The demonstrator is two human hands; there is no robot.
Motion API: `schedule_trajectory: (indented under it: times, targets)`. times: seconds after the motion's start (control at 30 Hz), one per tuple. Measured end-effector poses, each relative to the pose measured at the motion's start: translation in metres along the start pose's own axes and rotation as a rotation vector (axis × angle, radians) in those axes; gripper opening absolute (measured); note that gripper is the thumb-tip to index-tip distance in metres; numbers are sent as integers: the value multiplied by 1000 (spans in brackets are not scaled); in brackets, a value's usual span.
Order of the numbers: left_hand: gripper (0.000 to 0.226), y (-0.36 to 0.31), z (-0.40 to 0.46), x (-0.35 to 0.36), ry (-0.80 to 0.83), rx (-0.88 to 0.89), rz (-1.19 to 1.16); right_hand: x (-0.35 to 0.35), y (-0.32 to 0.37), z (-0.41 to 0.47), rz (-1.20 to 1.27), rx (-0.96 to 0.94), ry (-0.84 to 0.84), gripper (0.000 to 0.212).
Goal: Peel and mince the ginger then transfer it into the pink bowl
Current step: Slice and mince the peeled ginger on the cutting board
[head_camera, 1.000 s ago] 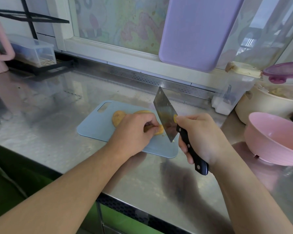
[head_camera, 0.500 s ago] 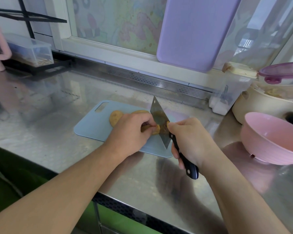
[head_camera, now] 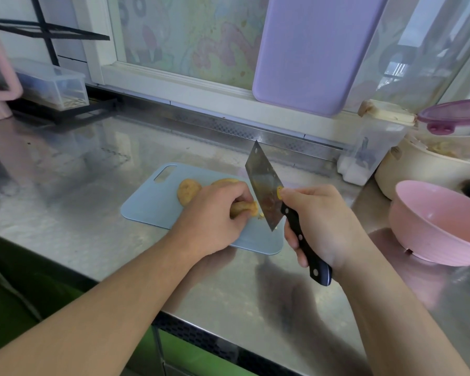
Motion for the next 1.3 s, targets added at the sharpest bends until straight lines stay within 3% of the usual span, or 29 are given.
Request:
schedule_trajectory:
  times: [0.7,1.17,1.3]
  targets:
    - [12,-2,-2,-10,-59,-44,-18,16,-8,6,-95,109,33,33]
    - [22,3,1,2,72,-47,-109,-1,-5,1,2,22,-26,44]
    - [10,1,2,0,50,-26,-126,-4,-3,-1,-1,16,-35,42]
Point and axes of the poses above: each hand's wrist, its own z-axis towards the middle knuckle, its own x-axis out of the palm, y = z × x, the point moved 8 cm from there along z, towards the middle knuckle, and after that the axes turned 11 degrees about y, right-handed, at the moved point
